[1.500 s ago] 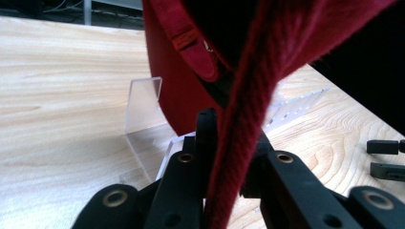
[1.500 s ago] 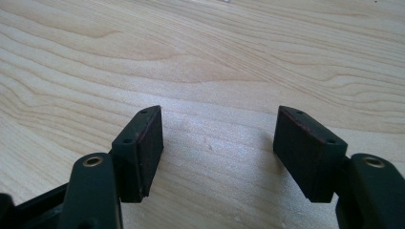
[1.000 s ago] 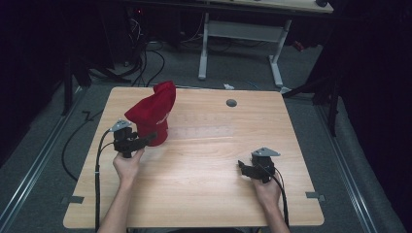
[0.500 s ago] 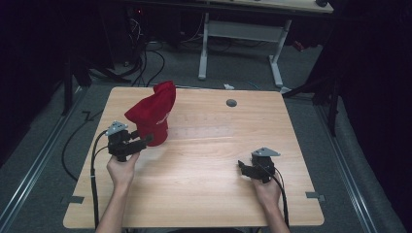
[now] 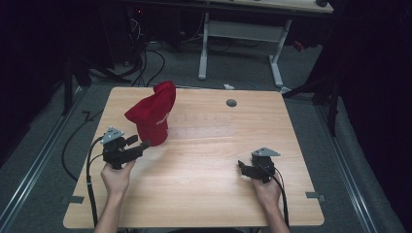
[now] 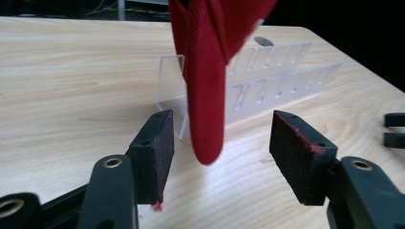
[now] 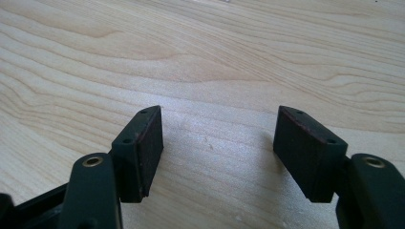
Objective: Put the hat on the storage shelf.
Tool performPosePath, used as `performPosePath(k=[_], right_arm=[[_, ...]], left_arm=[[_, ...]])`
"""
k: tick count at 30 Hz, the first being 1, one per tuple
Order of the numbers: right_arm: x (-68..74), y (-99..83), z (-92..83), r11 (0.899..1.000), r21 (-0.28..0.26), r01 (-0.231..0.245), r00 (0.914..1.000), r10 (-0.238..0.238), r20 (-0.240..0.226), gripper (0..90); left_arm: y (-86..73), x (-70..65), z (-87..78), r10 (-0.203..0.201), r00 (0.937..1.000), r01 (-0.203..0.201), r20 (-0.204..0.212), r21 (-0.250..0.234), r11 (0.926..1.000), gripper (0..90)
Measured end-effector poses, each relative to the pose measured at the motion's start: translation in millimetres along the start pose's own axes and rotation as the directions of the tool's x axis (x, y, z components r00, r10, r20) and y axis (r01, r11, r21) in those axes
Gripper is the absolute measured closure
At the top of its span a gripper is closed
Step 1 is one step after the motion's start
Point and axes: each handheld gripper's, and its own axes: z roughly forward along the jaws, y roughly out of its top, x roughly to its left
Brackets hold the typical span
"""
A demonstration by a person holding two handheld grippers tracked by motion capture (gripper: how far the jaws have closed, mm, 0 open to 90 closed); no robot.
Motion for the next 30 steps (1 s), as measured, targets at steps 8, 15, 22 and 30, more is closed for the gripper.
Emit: performPosePath(k=[8,15,22,30], right_arm=[[0.2,-0.1,-0.1,1.000,0.000,-0.001,1.0000,0.001,0.000,34.4],[0.4,-0.2,-0.3,1.000,0.000,0.000,1.0000,0.000,0.001,34.5],[0.8,-0.5,-0.5,1.000,0.001,-0.002,1.0000,0.002,0.002,34.5],[1.0,-0.6,-0.6,1.000,0.001,-0.002,1.0000,0.002,0.000,34.3]], left_arm=[[-15.2,0.7,-11.8,0.018,0.9998,-0.018,0.005,0.019,0.9997,40.7],[-26.5,-1.8,-16.0,0.017,0.9997,-0.018,0.019,0.042,0.9990,39.9],[-39.6,-4.9,-16.8,0.036,0.9991,-0.037,0.021,0.070,0.9969,38.6],[-52.3,-8.0,-15.8,0.046,0.9984,-0.049,0.034,0.100,0.9938,37.4]])
